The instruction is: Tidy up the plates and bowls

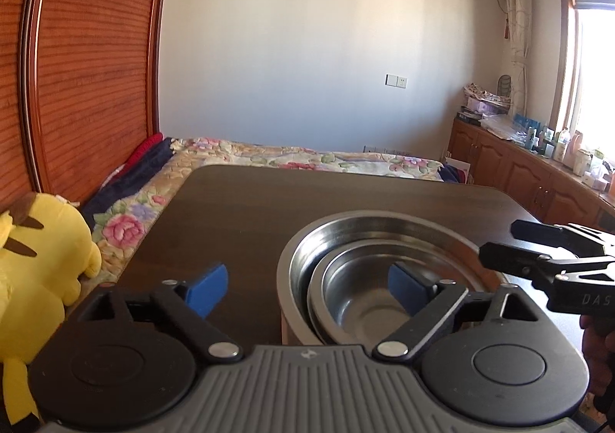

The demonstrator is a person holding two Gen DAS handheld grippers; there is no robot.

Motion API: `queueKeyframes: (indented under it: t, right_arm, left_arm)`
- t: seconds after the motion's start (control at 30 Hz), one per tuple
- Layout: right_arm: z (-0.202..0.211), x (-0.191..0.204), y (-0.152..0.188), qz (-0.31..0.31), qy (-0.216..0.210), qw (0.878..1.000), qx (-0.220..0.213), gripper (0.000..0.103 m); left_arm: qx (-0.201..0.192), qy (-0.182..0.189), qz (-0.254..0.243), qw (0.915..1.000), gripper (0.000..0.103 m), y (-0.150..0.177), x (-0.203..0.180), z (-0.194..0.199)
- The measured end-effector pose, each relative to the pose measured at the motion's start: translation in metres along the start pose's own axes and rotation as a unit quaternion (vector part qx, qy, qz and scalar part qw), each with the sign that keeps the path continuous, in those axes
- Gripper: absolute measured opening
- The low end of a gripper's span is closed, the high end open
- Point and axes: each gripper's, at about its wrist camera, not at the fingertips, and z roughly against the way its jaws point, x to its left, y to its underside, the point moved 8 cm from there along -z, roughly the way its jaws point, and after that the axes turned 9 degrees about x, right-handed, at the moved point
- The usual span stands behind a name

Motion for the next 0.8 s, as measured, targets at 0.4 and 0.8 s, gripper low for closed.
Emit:
queueKeyframes:
  t: [0.4, 0.8]
  right_arm:
    - [0.034, -0.010, -0.011, -0.004, 0.035, 0.999, -0.033, 0.103]
    - [0.087, -0.021, -0.021, -0.021, 0.101, 0.993, -0.062, 0.103]
  left_arm:
    - [-0.035, -0.018, -0.027, 0.9989, 0.103, -0.018, -0.024, 0.033]
    - [-0.051, -0.023, -0.052, 0.9971, 0.103, -0.023, -0.061, 0.057]
